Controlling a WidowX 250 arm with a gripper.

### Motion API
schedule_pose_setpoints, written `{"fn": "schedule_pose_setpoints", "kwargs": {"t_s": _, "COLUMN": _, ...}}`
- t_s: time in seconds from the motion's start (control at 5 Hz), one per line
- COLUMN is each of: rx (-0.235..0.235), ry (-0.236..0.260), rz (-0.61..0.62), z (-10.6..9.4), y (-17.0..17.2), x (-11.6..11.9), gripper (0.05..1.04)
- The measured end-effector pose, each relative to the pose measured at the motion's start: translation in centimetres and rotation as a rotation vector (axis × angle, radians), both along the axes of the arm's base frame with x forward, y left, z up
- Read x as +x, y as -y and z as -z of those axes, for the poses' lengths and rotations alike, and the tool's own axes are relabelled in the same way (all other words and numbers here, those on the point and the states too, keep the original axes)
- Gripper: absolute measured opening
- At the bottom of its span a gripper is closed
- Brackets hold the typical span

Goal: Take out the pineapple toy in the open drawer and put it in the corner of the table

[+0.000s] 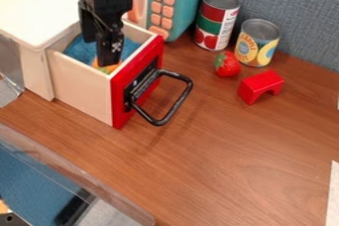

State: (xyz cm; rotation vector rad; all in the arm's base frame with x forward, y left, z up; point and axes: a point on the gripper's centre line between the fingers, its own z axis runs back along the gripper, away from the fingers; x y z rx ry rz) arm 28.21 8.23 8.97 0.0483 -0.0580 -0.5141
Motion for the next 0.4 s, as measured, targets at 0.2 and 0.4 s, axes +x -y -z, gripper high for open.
{"fn": "schedule_pose_setpoints", "kwargs": {"t_s": 0.2, "rx": 0.006, "ry": 0.003, "rz": -0.014, "z": 0.62, "y": -0.04, "x": -0.22, "gripper": 1.0}}
{"fn": "schedule_pose_setpoints", "kwargs": {"t_s": 0.4, "rx": 0.018, "ry": 0.002, "rz": -0.022, "z": 1.15, "y": 0.05, "x": -0.12, "gripper": 0.999}}
